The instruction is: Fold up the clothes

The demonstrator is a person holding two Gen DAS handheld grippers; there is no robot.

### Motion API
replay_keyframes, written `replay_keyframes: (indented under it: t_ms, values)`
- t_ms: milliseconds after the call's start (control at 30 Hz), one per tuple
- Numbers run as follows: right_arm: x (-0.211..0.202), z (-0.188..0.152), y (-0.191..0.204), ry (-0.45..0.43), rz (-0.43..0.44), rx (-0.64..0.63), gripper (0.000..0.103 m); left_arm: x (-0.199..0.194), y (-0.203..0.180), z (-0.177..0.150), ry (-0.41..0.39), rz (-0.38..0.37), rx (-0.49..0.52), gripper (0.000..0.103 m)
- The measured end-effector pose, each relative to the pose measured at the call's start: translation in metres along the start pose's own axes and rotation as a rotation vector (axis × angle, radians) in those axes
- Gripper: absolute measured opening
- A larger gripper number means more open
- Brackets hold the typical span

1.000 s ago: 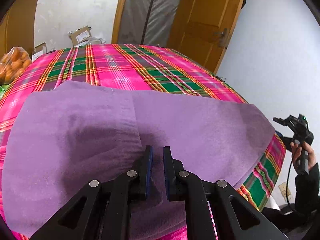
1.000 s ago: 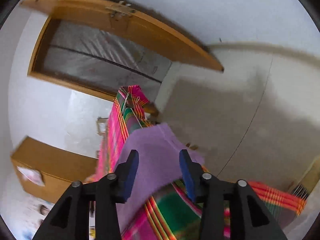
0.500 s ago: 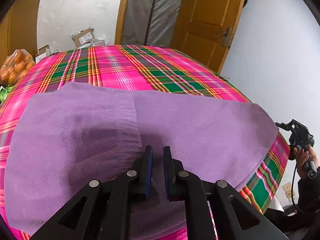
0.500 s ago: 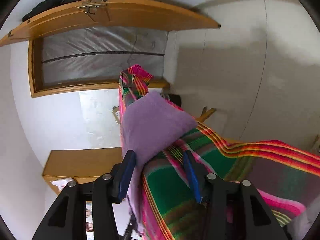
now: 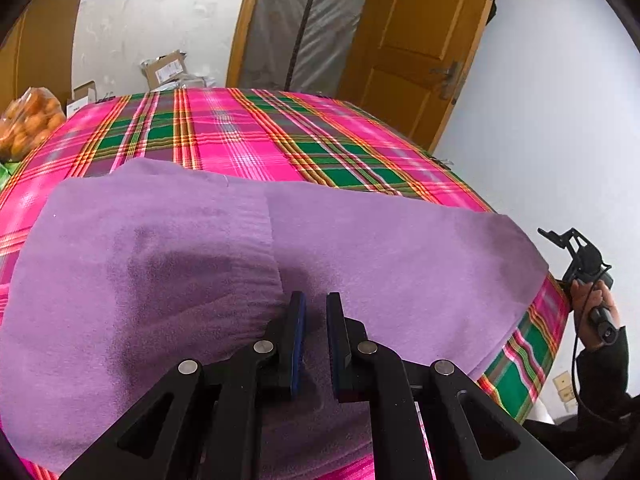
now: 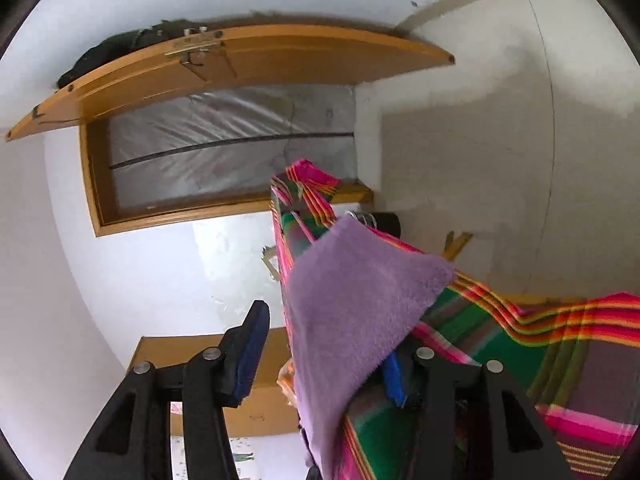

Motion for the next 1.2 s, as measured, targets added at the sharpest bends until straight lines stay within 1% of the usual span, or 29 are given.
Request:
replay_keyframes:
  t_ms: [33,133,200,233,300,433,600,767,933,1200]
  values:
    - [-0.001,0.0,0.003,-0.007,-0.007,-0.016,0.052,0.0,0.0,0.0,0.0,-0.002,-0.002,0.01]
    - [-0.005,-0.001,0.01,-0.026,-0.028,-0.063,0.044,0.0,0.0,0.0,-0.002,-0.006,-0.004,0.01]
    - [-0.004,-0.002,0.014,-0.029,-0.049,-0.094,0.033,0.0,0.0,0.0,-0.003,-0.008,-0.006,0.01]
    - [-0.004,-0.003,0.018,-0.031,-0.063,-0.112,0.031,-0.001,0.0,0.0,-0.003,-0.01,-0.008,0.01]
    - [-0.003,-0.004,0.025,-0.039,-0.085,-0.153,0.021,-0.001,0.0,0.0,-0.005,-0.012,-0.01,0.01]
    - [-0.007,-0.01,0.045,-0.058,-0.105,-0.237,0.016,-0.002,0.001,-0.001,-0.007,-0.017,-0.013,0.01]
    - [-0.009,-0.024,0.076,-0.065,-0.103,-0.346,0.015,-0.002,0.002,-0.001,-0.011,-0.023,-0.017,0.01]
    - [-0.003,-0.047,0.11,-0.047,-0.095,-0.46,0.015,-0.003,0.002,-0.001,-0.017,-0.029,-0.019,0.01]
    - [0.012,-0.078,0.143,0.001,-0.083,-0.555,0.013,-0.005,0.003,-0.002,-0.025,-0.042,-0.023,0.01]
    - [0.044,-0.135,0.178,0.093,-0.065,-0.673,0.013,-0.009,0.002,-0.004,-0.037,-0.078,-0.024,0.01]
Point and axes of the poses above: each gripper's, at about its wrist camera, not at the fingertips, and x roughly the way its jaws point, y to its left, z to its top, the point moved 4 cm from there along x, roughly the way its jaws point, and after that the axes turned 4 degrees about x, right-handed, at the moved point
